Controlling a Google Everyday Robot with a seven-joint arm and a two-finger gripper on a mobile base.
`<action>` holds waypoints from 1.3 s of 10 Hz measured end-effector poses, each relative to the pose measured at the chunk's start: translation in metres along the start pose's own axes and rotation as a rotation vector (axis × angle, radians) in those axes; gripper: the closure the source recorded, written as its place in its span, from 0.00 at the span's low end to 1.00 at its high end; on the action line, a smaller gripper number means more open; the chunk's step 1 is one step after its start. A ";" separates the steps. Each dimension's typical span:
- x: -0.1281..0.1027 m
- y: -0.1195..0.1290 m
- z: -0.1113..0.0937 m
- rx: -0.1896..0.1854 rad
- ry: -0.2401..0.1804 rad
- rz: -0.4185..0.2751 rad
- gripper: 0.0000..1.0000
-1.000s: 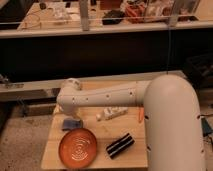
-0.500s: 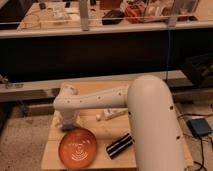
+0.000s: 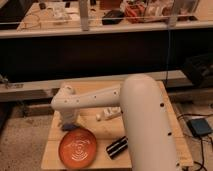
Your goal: Place the white sponge in the ceramic bowl
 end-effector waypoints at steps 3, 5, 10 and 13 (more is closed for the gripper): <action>0.007 -0.001 0.003 -0.032 0.010 0.009 0.20; 0.010 0.002 0.011 -0.054 0.012 0.016 0.28; 0.012 0.006 0.015 -0.055 0.018 0.030 0.74; 0.012 0.007 0.014 -0.059 0.019 0.030 0.78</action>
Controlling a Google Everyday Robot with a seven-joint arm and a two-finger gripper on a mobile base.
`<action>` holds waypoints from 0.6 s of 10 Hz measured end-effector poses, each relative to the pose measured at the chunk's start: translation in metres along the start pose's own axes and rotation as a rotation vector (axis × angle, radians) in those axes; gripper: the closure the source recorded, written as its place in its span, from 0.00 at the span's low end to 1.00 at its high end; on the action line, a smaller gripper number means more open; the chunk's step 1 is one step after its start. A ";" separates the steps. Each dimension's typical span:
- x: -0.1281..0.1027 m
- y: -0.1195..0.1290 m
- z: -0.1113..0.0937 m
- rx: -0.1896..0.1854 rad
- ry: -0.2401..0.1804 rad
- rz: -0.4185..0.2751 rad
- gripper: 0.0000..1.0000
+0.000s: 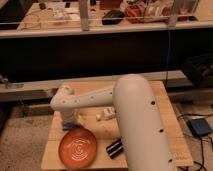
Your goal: Place the white sponge in the ceramic bowl
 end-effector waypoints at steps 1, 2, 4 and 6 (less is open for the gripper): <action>0.001 0.001 -0.002 0.007 0.004 0.002 0.76; 0.006 0.006 -0.012 0.023 0.027 0.012 0.67; 0.014 0.011 -0.038 0.052 0.067 0.024 0.59; 0.022 0.016 -0.091 0.081 0.108 0.035 0.66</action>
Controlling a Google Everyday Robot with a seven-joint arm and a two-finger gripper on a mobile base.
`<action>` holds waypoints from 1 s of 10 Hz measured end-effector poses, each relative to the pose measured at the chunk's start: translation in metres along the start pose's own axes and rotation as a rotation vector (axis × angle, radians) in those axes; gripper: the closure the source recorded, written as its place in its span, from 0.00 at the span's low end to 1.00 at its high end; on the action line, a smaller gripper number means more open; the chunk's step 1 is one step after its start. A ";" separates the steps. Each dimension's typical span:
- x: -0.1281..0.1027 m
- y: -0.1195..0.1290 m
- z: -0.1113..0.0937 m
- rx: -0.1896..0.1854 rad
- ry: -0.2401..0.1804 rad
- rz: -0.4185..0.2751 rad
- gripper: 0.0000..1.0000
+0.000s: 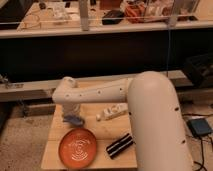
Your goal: Place the white sponge in the ceramic bowl
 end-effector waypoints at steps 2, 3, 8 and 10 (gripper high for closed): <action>0.010 0.005 -0.040 0.028 0.027 0.002 0.71; 0.010 0.007 -0.053 0.042 0.025 -0.002 0.71; -0.057 0.014 -0.073 0.071 -0.016 -0.081 0.71; -0.100 0.013 -0.076 0.070 -0.045 -0.147 0.56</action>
